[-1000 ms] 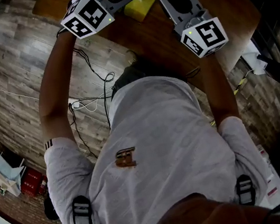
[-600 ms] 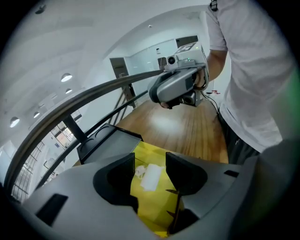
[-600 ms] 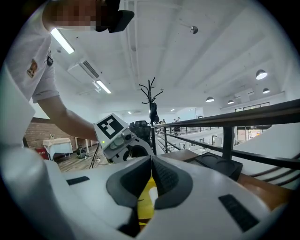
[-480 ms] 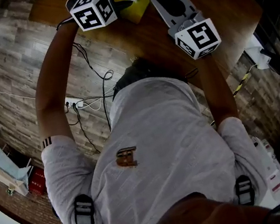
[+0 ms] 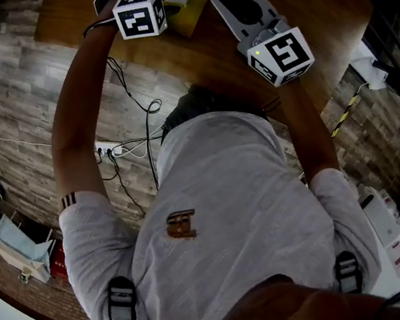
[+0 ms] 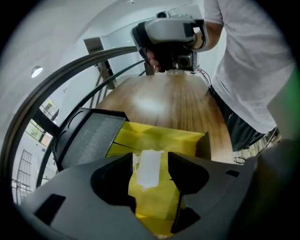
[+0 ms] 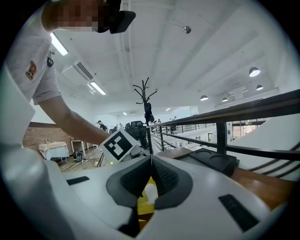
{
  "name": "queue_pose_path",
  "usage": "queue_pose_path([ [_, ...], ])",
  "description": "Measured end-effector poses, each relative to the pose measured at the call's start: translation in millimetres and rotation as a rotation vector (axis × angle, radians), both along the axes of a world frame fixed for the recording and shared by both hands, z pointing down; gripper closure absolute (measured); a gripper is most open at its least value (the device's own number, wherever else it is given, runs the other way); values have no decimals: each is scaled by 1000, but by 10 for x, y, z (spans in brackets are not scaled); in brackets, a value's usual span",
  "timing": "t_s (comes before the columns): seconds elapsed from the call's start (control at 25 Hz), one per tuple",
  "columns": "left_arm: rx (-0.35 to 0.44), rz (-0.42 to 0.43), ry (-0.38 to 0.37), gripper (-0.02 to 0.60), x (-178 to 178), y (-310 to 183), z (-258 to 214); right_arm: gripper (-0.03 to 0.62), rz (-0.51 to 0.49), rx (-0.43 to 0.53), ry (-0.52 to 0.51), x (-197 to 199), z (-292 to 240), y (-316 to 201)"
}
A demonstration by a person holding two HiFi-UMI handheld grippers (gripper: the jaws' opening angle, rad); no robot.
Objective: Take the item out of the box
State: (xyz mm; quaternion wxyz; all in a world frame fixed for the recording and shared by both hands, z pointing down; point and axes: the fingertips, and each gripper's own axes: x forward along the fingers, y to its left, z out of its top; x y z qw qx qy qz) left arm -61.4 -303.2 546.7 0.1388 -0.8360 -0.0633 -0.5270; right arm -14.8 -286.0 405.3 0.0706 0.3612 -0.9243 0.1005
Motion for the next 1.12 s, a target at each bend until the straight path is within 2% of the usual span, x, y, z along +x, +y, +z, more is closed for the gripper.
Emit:
queue_pose_path([
  [0.4, -51, 45, -95, 330, 42, -82, 307, 563, 22, -15, -11, 93, 73, -103],
  [0.84, -79, 47, -115, 331, 71, -102, 517, 562, 50, -30, -22, 176, 115, -87],
  [1.12, -71, 45, -105, 364, 125, -104, 548, 562, 58, -36, -30, 222, 134, -44],
])
